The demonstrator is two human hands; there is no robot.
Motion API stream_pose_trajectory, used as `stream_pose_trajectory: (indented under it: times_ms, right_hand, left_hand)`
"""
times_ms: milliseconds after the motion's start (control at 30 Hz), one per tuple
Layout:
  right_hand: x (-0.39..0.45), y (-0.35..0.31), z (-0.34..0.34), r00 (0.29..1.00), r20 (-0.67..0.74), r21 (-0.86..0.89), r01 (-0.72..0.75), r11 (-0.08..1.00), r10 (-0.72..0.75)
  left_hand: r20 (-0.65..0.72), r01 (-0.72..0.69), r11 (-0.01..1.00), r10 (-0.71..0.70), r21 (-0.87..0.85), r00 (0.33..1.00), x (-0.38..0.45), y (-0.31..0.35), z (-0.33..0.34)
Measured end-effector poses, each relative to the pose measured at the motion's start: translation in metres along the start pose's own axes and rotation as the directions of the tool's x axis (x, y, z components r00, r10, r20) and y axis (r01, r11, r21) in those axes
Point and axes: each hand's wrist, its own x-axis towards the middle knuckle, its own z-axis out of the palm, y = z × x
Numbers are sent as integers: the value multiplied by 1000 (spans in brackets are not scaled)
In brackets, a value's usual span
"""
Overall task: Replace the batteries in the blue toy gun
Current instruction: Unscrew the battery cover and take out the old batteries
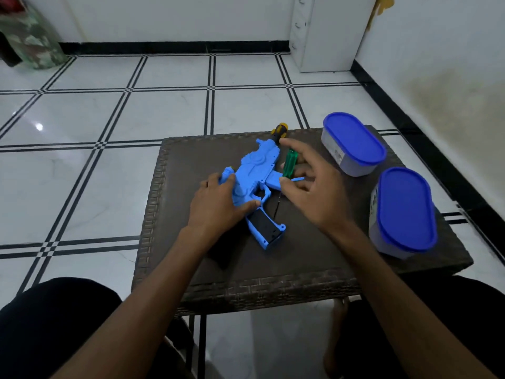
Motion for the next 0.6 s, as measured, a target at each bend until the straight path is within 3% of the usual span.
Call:
stream_pose_trajectory:
  times_ms: [200, 600]
  right_hand:
    - [-27, 5, -1, 994, 67, 124, 77, 989, -86]
    - [-32, 13, -4, 975, 136, 93, 165, 982, -176]
  left_hand:
    - [173, 20, 999, -15, -27, 985, -11, -1, -2]
    - [193, 42, 998, -33, -42, 981, -10, 4, -2]
